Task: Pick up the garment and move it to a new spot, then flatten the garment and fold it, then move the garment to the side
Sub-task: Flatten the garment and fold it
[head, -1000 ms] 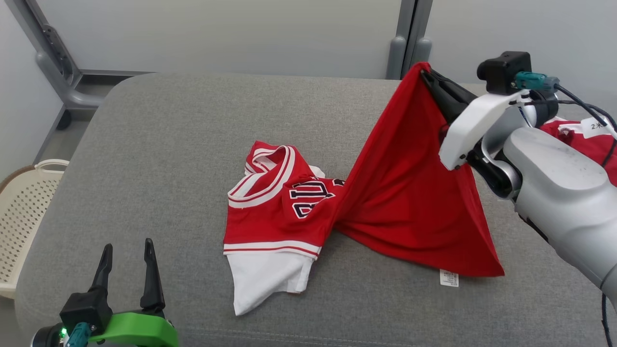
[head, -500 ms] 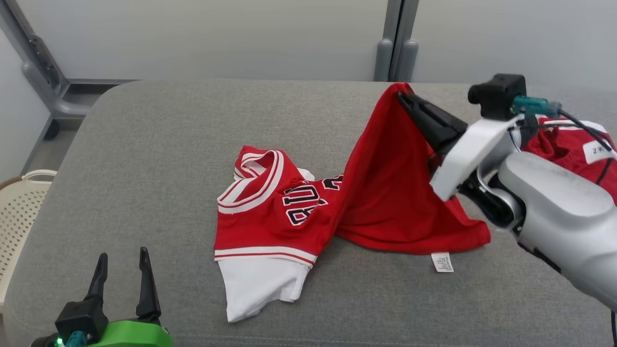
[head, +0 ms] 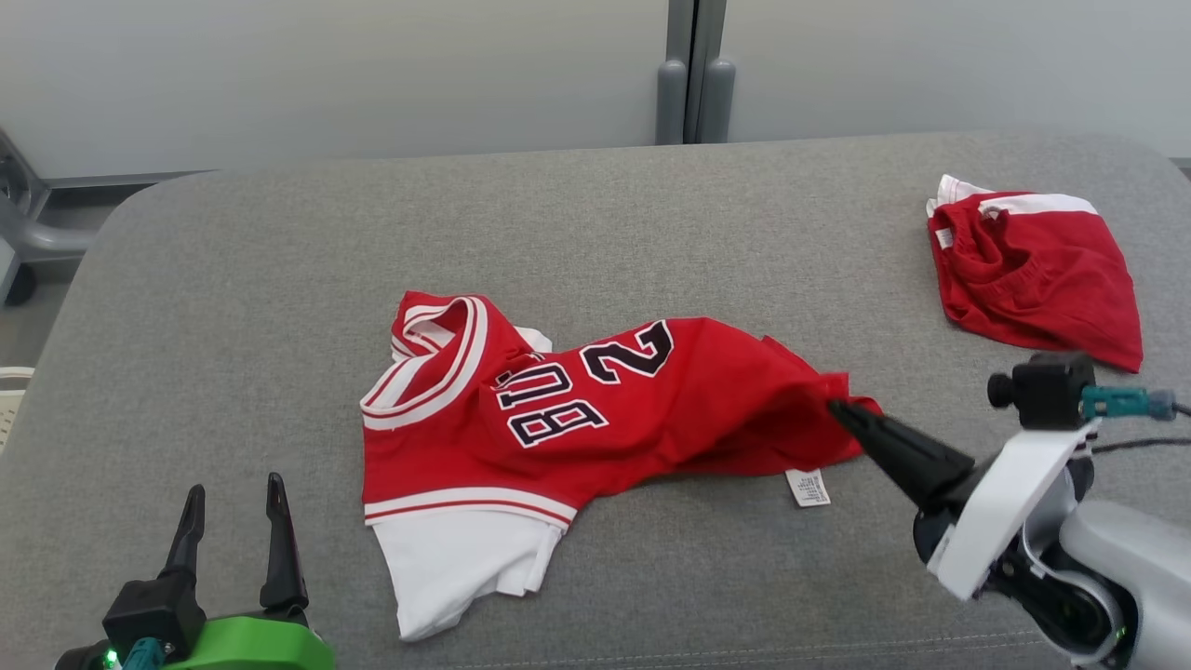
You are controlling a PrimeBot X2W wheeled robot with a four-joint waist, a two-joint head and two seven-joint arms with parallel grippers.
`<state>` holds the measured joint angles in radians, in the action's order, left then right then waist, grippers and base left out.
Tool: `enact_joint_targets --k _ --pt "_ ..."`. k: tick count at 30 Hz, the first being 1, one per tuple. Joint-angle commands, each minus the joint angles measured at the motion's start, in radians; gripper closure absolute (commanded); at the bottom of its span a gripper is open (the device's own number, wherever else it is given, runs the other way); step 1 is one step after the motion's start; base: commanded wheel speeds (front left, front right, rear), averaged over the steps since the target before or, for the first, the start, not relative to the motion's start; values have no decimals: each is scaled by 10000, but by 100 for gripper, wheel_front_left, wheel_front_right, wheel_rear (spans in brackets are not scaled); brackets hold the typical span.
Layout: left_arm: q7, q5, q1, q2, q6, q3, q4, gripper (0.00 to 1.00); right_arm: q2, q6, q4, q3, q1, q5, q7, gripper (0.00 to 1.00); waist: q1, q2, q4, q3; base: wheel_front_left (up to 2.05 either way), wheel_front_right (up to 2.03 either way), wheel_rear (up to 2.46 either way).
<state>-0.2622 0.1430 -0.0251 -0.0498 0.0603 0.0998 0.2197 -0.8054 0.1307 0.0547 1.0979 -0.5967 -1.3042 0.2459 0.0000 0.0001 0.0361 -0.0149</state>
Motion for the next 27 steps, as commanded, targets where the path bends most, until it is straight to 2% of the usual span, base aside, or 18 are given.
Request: enact_joint_targets --k 1,7,14,15,16,24,27 --pt "-19 -26 126 -21 19 33 -7 0 -89 -1 -212 83 416 -313 -170 100 0 -1 -127 -83 0 0 0" --pt "-19 -38 189 -21 55 67 9 0 -354 -1 -162 283 1272 -678 -536 100 0 -1 -253 -119 0 0 0" --pt "-19 -40 168 -24 96 30 73 0 169 -1 1255 602 1882 -478 -1326 98 0 -1 -334 -76 0 0 0" --pt "-20 -46 155 -23 103 31 75 0 221 -1 1346 531 1822 -381 -1289 45 0 -1 -336 -68 0 0 0" --pt "-19 -54 148 -24 113 53 82 0 290 -1 1413 392 1788 -403 -1188 0 0 -1 -340 -62 0 0 0" --pt "-20 -84 80 -24 118 77 53 0 201 -1 1094 -303 1679 -448 -808 0 0 -1 -320 7 0 0 0" --pt "-19 -59 88 -24 110 69 43 0 52 -2 1448 -595 1532 -1 -592 0 0 -1 -289 -5 0 0 0"
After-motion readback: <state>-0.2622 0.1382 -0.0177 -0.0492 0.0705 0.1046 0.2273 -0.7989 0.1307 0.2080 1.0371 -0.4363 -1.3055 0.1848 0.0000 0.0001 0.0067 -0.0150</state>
